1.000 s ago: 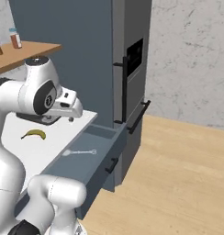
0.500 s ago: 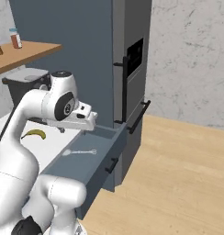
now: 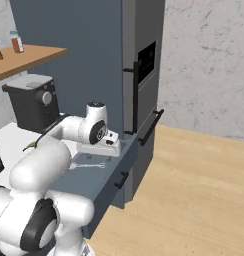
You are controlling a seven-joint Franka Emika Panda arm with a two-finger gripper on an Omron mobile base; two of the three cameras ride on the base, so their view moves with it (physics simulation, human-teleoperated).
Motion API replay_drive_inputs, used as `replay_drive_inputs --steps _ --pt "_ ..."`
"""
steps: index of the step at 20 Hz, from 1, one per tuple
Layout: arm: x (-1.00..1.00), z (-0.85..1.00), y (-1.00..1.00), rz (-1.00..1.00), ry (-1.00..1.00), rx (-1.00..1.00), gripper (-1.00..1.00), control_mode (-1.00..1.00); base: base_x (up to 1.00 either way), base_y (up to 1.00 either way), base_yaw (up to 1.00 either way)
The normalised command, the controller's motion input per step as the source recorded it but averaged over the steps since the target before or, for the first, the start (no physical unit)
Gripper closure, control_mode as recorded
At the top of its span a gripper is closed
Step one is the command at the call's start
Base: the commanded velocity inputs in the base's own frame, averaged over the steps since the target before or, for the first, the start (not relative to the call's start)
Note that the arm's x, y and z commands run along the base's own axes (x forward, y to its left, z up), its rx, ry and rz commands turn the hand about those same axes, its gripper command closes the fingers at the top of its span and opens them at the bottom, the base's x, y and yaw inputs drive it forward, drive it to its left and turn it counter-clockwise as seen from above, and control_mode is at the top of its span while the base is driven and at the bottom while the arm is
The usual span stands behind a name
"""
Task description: Pick the tongs from the drawer and place it on the counter.
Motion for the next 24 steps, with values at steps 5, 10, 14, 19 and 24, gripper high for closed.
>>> replay_drive_inputs --steps 5,10,14,19,24 --pt "0.76 -0.88 -0.03 0.0 0.21 0.0 -1.0 -1.0 0.0 0.0 0.0" --pt "0.41 -0.42 -0.08 0.0 0.12 0.01 -1.0 -1.0 0.0 0.0 0.0" --pt "0.06 -0.58 -0.25 0.0 0.14 0.0 -1.0 -1.0 0.0 0.0 0.0" --pt "0.12 -0.76 -0.24 0.0 0.09 0.0 -1.0 -1.0 0.0 0.0 0.0" --pt "-0.04 -0.7 -0.48 0.0 0.08 0.0 -1.0 -1.0 0.0 0.0 0.0"
